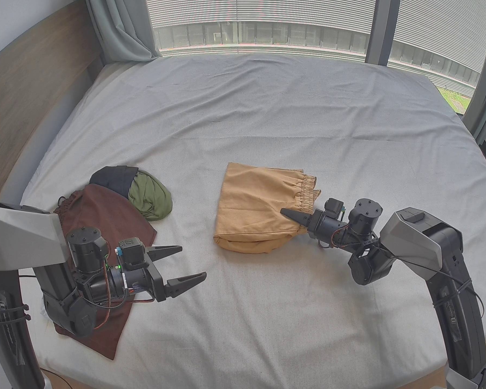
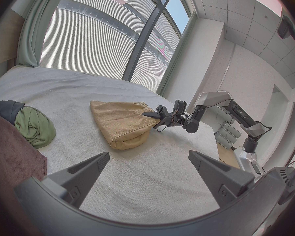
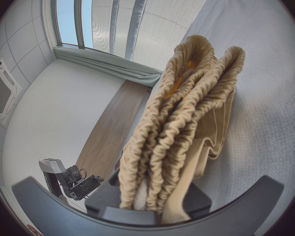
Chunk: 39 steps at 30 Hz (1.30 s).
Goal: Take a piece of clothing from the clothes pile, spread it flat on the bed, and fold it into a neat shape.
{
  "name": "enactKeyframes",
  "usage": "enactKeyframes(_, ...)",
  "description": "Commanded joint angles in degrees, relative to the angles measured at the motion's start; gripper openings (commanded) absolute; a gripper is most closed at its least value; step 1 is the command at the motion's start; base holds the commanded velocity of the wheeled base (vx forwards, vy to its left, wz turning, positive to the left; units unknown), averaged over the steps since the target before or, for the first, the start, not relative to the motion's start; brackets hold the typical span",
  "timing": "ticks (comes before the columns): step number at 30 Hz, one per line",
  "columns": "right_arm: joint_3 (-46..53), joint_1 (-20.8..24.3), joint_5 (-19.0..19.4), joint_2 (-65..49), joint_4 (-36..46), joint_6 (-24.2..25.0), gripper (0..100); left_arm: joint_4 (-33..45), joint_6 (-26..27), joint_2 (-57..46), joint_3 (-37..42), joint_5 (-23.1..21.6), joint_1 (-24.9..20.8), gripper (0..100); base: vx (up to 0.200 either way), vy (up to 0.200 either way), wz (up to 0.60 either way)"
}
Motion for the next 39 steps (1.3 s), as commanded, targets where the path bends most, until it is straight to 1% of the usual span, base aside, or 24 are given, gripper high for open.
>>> enactKeyframes(1, 0.25, 0.03, 0.03, 0.45, -0.01, -0.6, 0, -0.01, 0.01, -0.06, -0.04, 0.0, -0.01, 100, 0.0, 0.0, 0.0)
enactKeyframes(2, 0.34, 0.03, 0.03, 0.45, -0.01, -0.77, 100, -0.01, 0.01, -0.06, -0.04, 0.0, -0.01, 100, 0.0, 0.0, 0.0)
enactKeyframes(8, 4.82, -0.05, 0.2, -1.05, -0.01, -1.92, 100, -0.01, 0.01, -0.06, -0.12, 0.0, -0.01, 100, 0.0, 0.0, 0.0)
enactKeyframes(10, 7.46, -0.23, 0.2, -1.92, 0.25, -3.32, 100, -0.01, 0.01, -0.14, -0.12, 0.0, -0.01, 100, 0.0, 0.0, 0.0)
enactKeyframes(14, 10.98, -0.41, 0.2, -3.33, 0.16, -4.64, 100, -0.01, 0.01, -0.14, -0.21, 0.0, -0.01, 100, 0.0, 0.0, 0.0)
enactKeyframes(15, 13.7, -0.41, 0.2, -4.47, 0.16, -5.78, 100, -0.01, 0.01, -0.14, -0.21, 0.0, 0.08, 100, 0.0, 0.0, 0.0)
enactKeyframes(16, 13.7, -0.41, 0.2, -4.47, 0.16, -5.78, 100, -0.01, 0.01, -0.14, -0.21, 0.0, 0.08, 100, 0.0, 0.0, 0.0)
enactKeyframes(19, 20.64, -0.05, 0.2, -7.29, -0.01, -8.86, 100, -0.01, 0.01, -0.23, -0.39, 0.0, 0.08, 100, 0.0, 0.0, 0.0)
enactKeyframes(23, 26.97, 0.39, 0.2, -10.45, -1.16, -10.88, 100, -0.01, -0.07, -0.67, -0.21, 0.0, 0.16, 100, 0.0, 0.0, 0.0)
enactKeyframes(27, 33.48, 1.79, 0.2, -13.97, -3.62, -10.97, 100, -0.01, -0.07, -0.67, -0.39, 0.0, 0.16, 100, 0.0, 0.0, 0.0)
enactKeyframes(28, 33.48, 1.79, 0.2, -13.97, -3.62, -10.97, 100, -0.01, -0.07, -0.67, -0.39, 0.0, 0.16, 100, 0.0, 0.0, 0.0)
enactKeyframes(29, 36.03, 2.49, 0.29, -15.46, -4.49, -11.06, 100, -0.01, -0.07, -0.58, -0.47, 0.0, 0.16, 100, 0.0, 0.0, 0.0)
enactKeyframes(32, 38.49, 3.81, 0.29, -17.92, -5.64, -10.97, 100, -0.01, -0.07, -0.76, -0.39, 0.0, 0.16, 100, 0.0, 0.0, 0.0)
enactKeyframes(36, 38.31, 4.52, 0.29, -21.0, -6.16, -10.35, 100, -0.01, -0.07, -1.11, -0.21, 0.0, 0.16, 100, 0.0, 0.0, 0.0)
enactKeyframes(39, 35.76, 4.43, 0.29, -21.88, -6.08, -8.86, 100, -0.01, -0.07, -1.11, -0.3, 0.0, 0.16, 100, 0.0, 0.0, 0.0)
